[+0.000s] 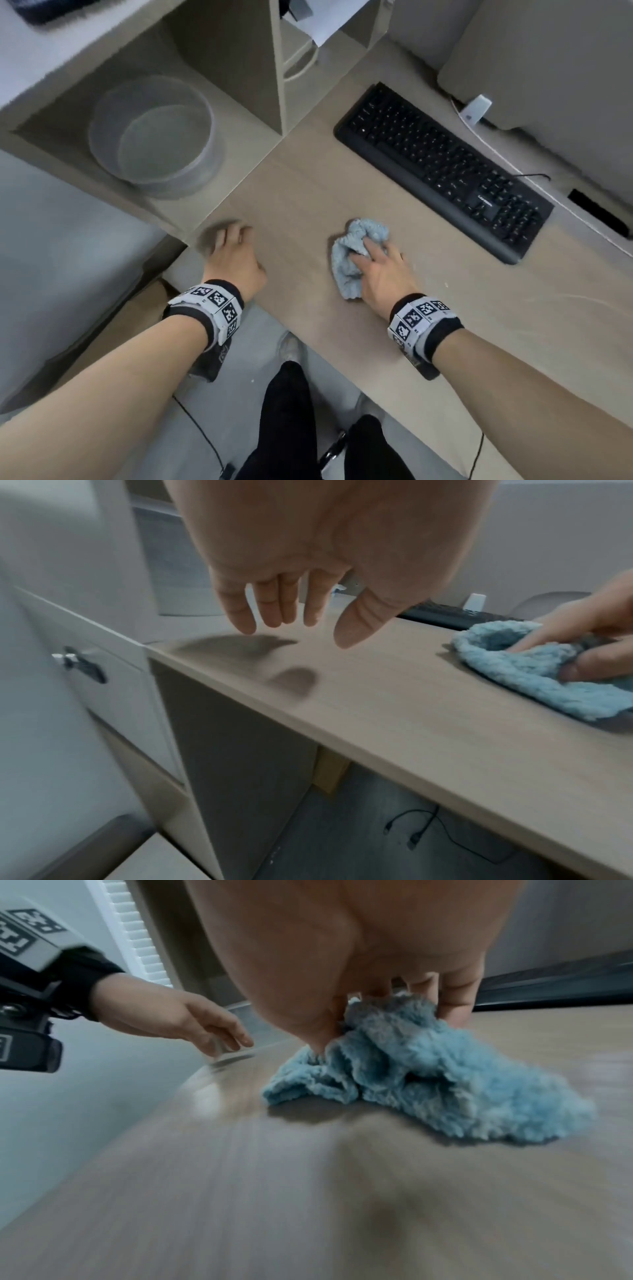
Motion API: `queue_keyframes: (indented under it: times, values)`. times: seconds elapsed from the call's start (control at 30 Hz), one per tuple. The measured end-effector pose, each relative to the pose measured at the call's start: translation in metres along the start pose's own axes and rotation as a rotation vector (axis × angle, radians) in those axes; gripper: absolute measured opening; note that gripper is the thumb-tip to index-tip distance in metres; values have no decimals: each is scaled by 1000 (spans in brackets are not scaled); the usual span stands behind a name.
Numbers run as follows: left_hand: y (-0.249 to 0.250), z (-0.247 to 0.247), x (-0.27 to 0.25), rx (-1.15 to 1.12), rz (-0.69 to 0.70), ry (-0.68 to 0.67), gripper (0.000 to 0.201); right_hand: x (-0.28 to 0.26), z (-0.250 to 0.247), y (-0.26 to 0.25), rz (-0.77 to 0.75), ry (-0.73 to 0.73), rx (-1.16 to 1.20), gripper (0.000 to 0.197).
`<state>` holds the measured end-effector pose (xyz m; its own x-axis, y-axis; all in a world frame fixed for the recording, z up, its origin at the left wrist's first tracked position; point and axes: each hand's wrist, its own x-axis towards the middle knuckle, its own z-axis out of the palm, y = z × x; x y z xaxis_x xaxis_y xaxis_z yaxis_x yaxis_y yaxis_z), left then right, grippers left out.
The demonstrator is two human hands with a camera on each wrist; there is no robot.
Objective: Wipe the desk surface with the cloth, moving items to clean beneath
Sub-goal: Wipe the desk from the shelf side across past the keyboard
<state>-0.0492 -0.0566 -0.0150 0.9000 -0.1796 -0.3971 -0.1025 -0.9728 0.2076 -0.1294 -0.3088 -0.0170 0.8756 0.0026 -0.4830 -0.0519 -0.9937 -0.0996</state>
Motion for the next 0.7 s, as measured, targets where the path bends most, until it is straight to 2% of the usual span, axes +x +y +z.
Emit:
queue_keyframes:
  times: [0.13,0.23,0.3,0.37,0.43,0.5,0.57,0.7]
  values:
    - [44,10,0,15,72,-2,63,-38,10,80,249,20,89,55]
    - [66,16,5,-24,108,-32,65,-45,10,104,386,59,155,52]
    - [76,21,7,-5,122,-58,66,-42,7,91,378,21,150,62]
    - [86,24,8,32,96,-84,68,-43,10,67,249,-10,129,68]
    - [90,25,7,70,55,-98,70,-55,19,46,97,-37,90,64]
    - [95,26,8,106,40,-107,70,-71,28,52,54,-64,82,59]
    - [97,24,10,128,41,-109,69,-81,30,77,128,-52,133,52]
    - [94,22,17,133,69,-121,68,-79,23,129,370,60,228,43]
